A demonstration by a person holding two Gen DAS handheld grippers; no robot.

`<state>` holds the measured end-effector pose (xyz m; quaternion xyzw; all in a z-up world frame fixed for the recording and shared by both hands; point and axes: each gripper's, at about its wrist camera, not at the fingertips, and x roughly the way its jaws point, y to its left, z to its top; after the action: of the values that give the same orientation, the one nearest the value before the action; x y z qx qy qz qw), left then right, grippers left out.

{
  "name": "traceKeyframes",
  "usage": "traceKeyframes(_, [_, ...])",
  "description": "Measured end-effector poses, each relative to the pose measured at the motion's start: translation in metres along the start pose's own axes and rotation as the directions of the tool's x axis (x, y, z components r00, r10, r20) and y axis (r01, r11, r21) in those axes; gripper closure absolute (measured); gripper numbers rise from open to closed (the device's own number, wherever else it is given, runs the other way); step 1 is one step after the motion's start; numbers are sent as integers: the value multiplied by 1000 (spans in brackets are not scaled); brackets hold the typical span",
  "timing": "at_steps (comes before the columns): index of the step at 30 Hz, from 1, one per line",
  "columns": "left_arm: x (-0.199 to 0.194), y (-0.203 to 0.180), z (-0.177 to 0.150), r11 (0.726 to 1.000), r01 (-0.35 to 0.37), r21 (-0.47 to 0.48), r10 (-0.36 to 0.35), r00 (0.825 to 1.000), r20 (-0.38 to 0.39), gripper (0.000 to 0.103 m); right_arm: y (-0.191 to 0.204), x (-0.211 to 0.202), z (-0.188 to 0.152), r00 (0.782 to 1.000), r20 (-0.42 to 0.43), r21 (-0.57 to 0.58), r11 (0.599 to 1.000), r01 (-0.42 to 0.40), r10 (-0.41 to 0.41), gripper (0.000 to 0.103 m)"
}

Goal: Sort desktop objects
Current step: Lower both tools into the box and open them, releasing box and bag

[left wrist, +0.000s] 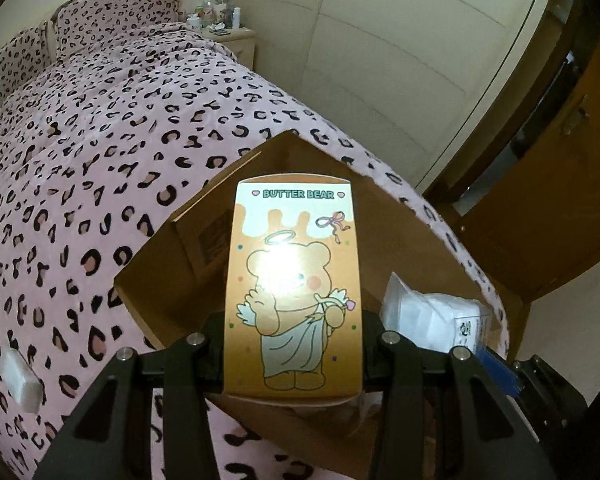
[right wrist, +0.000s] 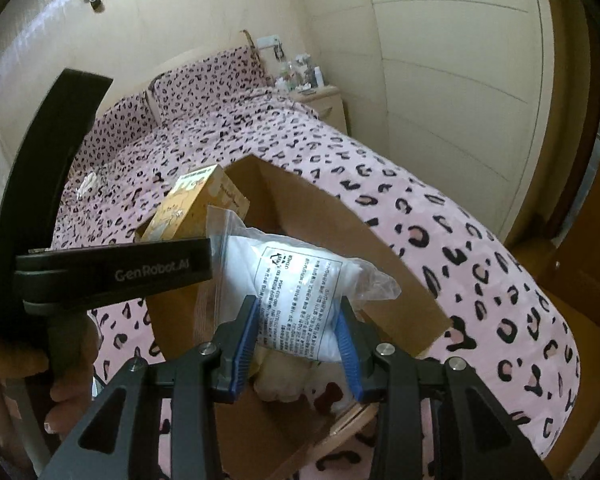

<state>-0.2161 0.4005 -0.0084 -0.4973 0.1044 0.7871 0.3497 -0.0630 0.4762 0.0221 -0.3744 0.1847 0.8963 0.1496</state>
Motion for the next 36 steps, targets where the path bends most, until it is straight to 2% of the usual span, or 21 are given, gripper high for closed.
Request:
traceKeyframes(7, [19,7,-1,999,-16,38,17,1000,-20,58,-2,20,-4,999,-43,-5,1000,3,-3,65])
traceKeyframes(11, [22,6,2,998,-8,56,9,1000,-19,57,-2,23,-6,999,-44,-26,999,29,-31,63])
traceKeyframes(14, [19,8,2,999,1,48,-1,1000,-10,46,-3,21,-5,998,-55,-17,999,26,-27,60])
traceKeyframes(16, [13,10,2,999,7,39,-8,1000,10,32,-6,20,-4,997,-75,-4,1000,28,-28,58])
traceKeyframes(22, [-18,21,-1,999,30,-24,-28,997,77,19,-11,13,0,994,-108,39,999,-9,13,58])
traceKeyframes(25, [-34,25,-5,999,18,-28,-15,995,100,18,-11,10,3,991,-132,61,998,-20,28,57])
traceKeyframes(29, [-63,36,-16,999,15,-47,-9,992,125,18,-8,-1,6,991,-122,68,997,-46,54,57])
traceKeyframes(33, [-104,51,-35,997,9,-78,5,984,180,17,9,-37,12,996,-55,37,997,-75,77,57])
traceKeyframes(36, [-138,68,-58,992,-20,-121,46,976,214,12,26,-63,14,996,-4,-9,996,-92,92,57])
